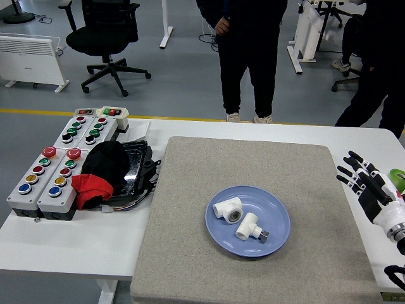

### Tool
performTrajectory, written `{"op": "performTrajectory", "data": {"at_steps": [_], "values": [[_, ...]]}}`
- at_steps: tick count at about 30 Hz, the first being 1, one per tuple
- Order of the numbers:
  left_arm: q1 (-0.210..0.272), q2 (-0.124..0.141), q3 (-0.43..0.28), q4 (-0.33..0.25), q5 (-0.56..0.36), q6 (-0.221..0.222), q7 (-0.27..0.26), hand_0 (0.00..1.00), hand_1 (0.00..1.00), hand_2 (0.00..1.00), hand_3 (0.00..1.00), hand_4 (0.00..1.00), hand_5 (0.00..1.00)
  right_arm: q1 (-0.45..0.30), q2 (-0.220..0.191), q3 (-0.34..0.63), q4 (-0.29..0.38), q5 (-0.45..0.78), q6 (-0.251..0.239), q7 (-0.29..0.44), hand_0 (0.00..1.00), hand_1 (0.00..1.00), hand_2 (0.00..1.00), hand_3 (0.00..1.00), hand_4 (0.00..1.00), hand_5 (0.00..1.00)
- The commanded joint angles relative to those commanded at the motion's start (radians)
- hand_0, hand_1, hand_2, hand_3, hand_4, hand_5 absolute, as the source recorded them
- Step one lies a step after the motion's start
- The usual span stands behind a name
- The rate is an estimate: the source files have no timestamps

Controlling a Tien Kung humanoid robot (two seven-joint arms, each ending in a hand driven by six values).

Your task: Pick pipe place plate twice

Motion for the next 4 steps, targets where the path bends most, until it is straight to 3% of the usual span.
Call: {"op": "performTrajectory", "data": {"at_steps": [4], "values": [[-0.001,0.000,-0.001,0.000,0.003,-0.001,-0.001,0.736,0.745,0.702,0.653,0.411,0.998,-0.006,0.003,-0.004,-0.004,0.005,0.006,0.021,0.826,0.792,0.871,0.845,0.659,0.649]]}}
